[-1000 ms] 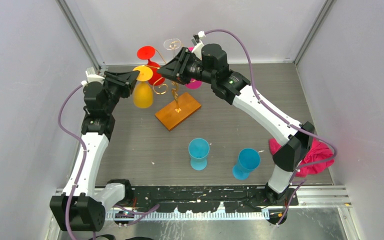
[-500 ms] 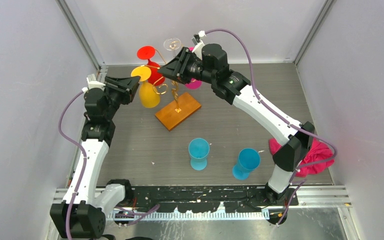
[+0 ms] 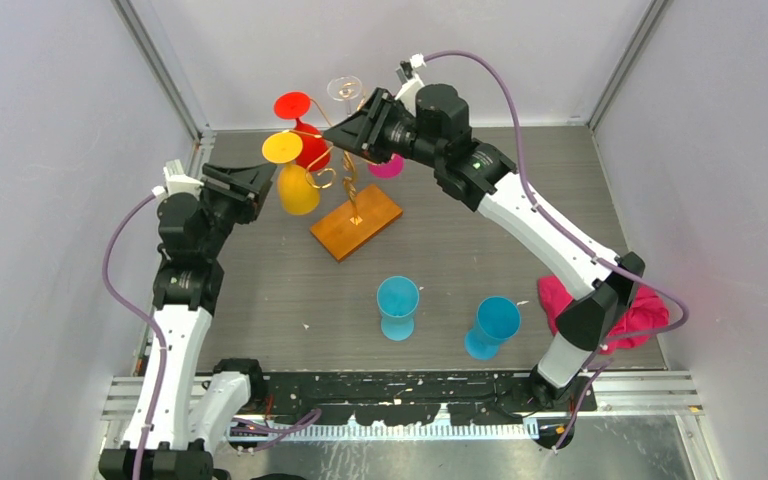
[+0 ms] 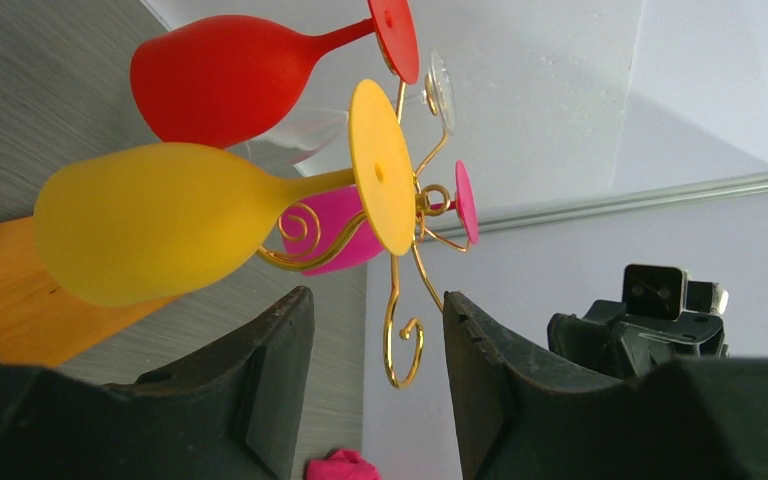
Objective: Place the wine glass upside down on the wine glass rack
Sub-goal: Turn the wine glass upside down at the wine rack.
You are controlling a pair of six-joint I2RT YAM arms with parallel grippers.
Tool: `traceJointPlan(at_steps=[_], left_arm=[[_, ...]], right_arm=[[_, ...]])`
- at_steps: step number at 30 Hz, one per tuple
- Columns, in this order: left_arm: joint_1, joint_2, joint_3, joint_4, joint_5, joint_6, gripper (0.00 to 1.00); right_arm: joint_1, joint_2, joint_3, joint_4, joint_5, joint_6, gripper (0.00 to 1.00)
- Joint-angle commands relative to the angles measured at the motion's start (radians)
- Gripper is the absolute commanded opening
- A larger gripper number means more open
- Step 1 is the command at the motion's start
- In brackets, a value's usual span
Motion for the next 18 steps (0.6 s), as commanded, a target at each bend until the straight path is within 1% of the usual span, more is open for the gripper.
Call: traceJointPlan(at_steps=[1,4,6,8,9,12,18], left_arm=[[0.006,-0.067,0.000,-0.065,-0.009,0.063,0.52],[0.006,-0.116,0.003,-0.108,0.013,0.116,0.52],[0.006,-0.144,0.008,-0.136,0.040,0.167,0.52],[0.001,-0.168,0.013,-0.168,0.071,0.226,0.52],[-0.003,-0.179,0.016,-0.189,0.086,0.257,0.52],[-0.013,-0.211,0.018,-0.245,0.143,0.354,0.52],[-0.023,-0.294,-0.029,-0.293,0.286,0.473,0.51]], right_arm=[[-0.003,-0.090,-0.007,-0.009,0.062,-0.063,0.41],[-0.003,-0.127,-0.012,-0.050,0.117,-0.139,0.42],[-0.004,-0.156,-0.019,-0.086,0.170,-0.230,0.45],[-0.003,-0.197,-0.041,-0.113,0.228,-0.304,0.48],[-0.004,-0.220,-0.056,-0.127,0.284,-0.336,0.49],[-0.004,-0.299,-0.121,-0.151,0.408,-0.414,0.50],[-0.005,-0.473,-0.284,-0.169,0.639,-0.500,0.52]])
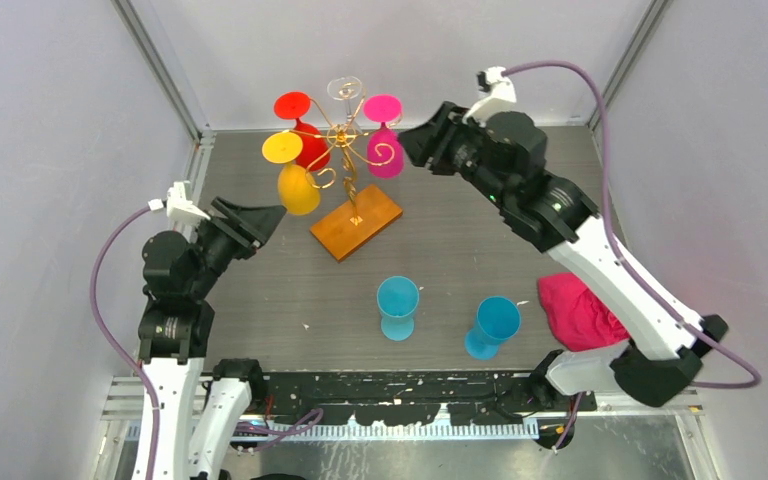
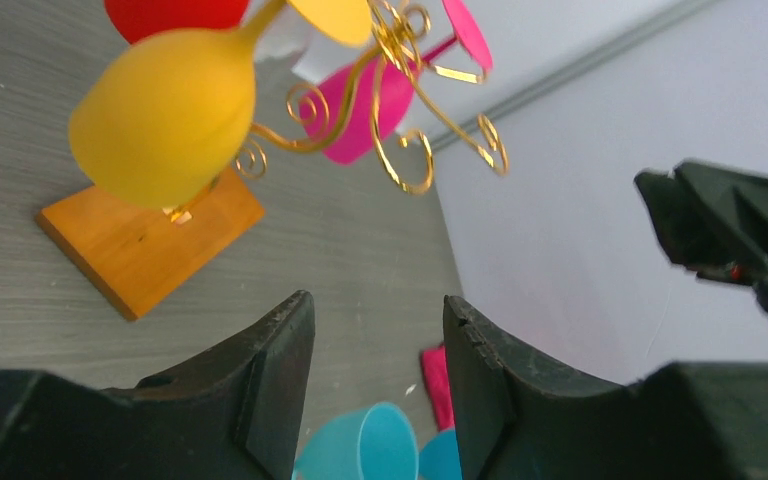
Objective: Place the wine glass upside down on the wine glass rack
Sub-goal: Turn the wine glass upside down at the wine rack.
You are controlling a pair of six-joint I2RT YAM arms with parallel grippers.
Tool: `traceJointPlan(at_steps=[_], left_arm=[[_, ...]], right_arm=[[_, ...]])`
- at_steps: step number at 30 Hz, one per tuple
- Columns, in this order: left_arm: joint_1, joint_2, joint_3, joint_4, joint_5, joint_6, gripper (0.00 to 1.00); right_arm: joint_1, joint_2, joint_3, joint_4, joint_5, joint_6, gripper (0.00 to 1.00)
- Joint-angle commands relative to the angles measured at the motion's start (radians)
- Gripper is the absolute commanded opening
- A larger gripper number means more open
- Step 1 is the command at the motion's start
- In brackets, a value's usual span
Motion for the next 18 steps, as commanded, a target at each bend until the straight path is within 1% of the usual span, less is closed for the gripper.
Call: traceJointPlan(at_steps=[1,4,9,10,14,16,18], left_arm=[[-0.010,-0.060,-0.021,-0.069,0.154,0.151,0.51],[-0.014,-0.094,-0.033,-0.131,0.200,0.211,0.49],[-0.029,-0.128,-0.032,-0.251,0.243,0.323,0.48],[-0.036,-0.150,-0.039,-0.302,0.266,0.380,0.48],[-0.042,-0.175,-0.038,-0.365,0.263,0.440,0.48],[-0.043,-0.176,-0.004,-0.377,0.244,0.480,0.49],[-0.043,-0.154,0.051,-0.351,0.234,0.496,0.49]], right_arm=[[-0.004,-0.125,-0.093,-0.017,0.244,-0.117,0.52],[-0.005,-0.185,-0.163,-0.026,0.313,-0.125,0.52],[-0.003,-0.261,-0.262,-0.028,0.366,-0.111,0.52],[-0.004,-0.293,-0.320,-0.026,0.396,-0.100,0.53],[-0.005,-0.309,-0.352,-0.034,0.427,-0.098,0.53],[-0.004,-0.311,-0.362,-0.028,0.440,-0.102,0.54],[-0.006,-0.303,-0.361,-0.024,0.449,-0.107,0.54]])
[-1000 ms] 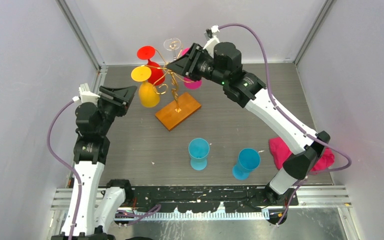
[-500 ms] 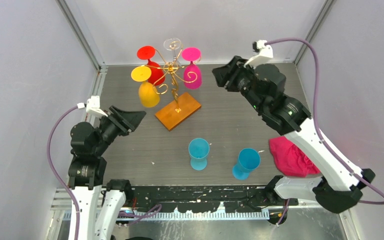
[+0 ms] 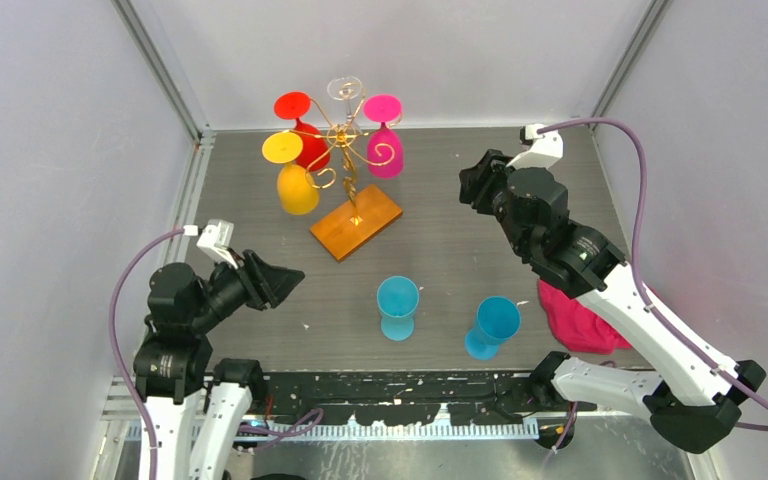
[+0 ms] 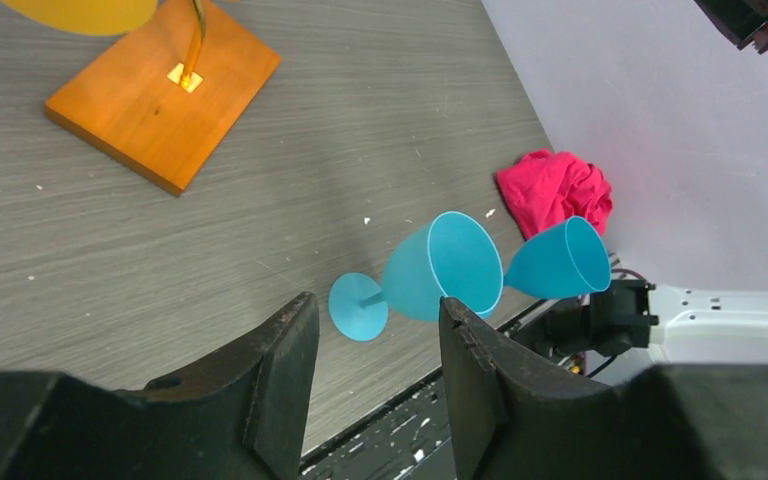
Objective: Place the wine glass upside down on the wine glass rack
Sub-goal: Turn the wine glass upside down at the wine rack, then pick up the wine glass at the center of the board.
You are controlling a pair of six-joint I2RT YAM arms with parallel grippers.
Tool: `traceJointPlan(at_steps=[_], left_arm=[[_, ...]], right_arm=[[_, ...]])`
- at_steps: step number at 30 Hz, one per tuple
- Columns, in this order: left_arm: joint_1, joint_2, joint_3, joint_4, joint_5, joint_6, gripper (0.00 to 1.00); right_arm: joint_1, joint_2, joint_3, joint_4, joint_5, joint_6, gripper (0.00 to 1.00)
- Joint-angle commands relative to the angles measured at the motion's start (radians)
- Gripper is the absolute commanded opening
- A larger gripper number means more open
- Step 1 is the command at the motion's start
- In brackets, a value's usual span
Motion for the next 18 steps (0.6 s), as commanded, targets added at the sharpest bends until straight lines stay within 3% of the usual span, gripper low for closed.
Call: traceJointPlan(at_steps=[1,10,18], left_arm=[[-0.004,0.034,0.117,0.016,0.004,0.094,0.49],[-0.004,0.248,0.401,0.318,0.038,-0.029,0.49],[-0.045,0.559,0.754,0.637,0.121,-0.187,0.50]], right_arm=[[-0.004,-0.017,0.007,0.029,0.069,-0.012,0.54],[-0.007,0.007,0.024,0.053,0.057,-0.026,0.54],[-0.013,0.059,0.076,0.067,0.060,-0.056,0.54]])
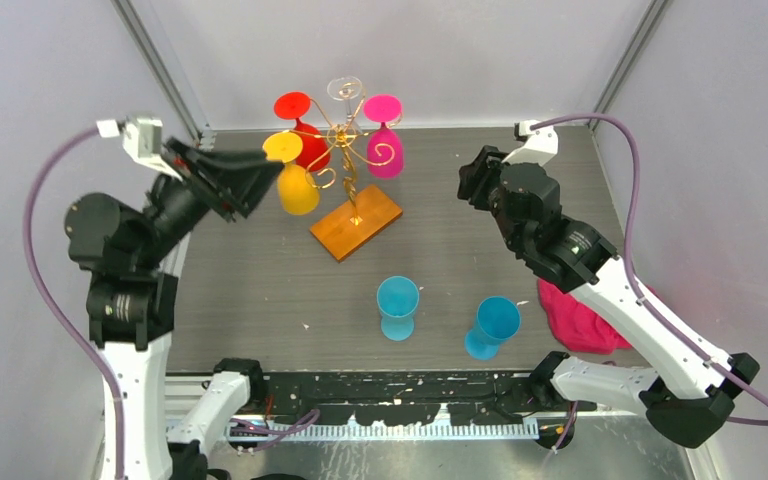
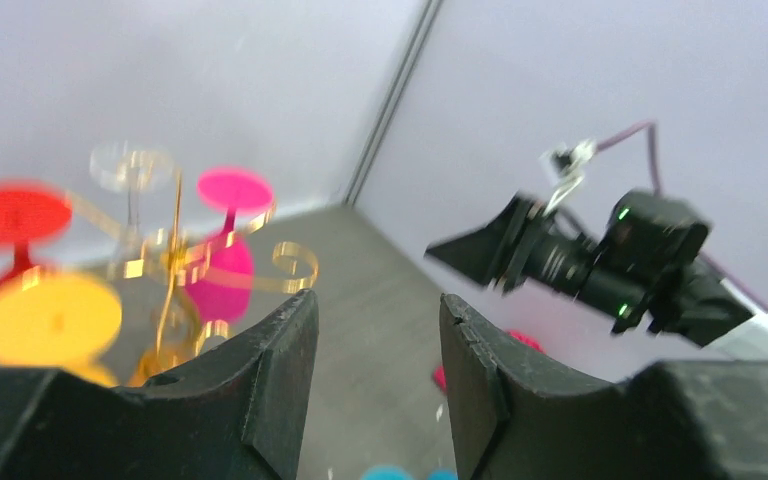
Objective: Place the wine glass upside down on the wine glass rack
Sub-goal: Pick up the wine glass at the center of the board.
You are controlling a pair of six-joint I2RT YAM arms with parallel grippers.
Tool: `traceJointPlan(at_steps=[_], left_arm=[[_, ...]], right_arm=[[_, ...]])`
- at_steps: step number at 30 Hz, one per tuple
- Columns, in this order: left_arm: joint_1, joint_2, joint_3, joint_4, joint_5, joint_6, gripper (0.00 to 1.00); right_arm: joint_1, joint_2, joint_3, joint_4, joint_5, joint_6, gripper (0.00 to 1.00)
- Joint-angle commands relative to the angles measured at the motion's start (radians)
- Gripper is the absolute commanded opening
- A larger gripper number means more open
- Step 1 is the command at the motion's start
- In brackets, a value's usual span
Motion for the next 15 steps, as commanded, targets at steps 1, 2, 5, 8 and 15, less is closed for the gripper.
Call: traceJointPlan(at_steps=[1,2,5,8,15], left_arm=[[-0.073,0.175,0.213,0.234,0.051,-0.078,0.50],[-0.108,0.214,0.266,0.234,0.037,-0.055,0.50],[-0.209,0.322,0.416,0.201,-0.009,0.016,0.51],[-0.280,0.437,0.565,0.162,-0.019,0.066,0.52],[-0.460,0.733,1.026,-0.141,-0.073,0.319,0.57]], right_arm=[[-0.008,0.024,0.065,0.056,0.028,-0.033,0.54],[-0.012,0.029,0.068,0.060,0.026,-0.035,0.54],[-0.022,0.037,0.077,0.066,0.022,-0.041,0.54],[-0.034,0.046,0.099,0.061,0.015,-0.056,0.54],[-0.050,0.102,0.212,-0.085,-0.012,-0.110,0.56]])
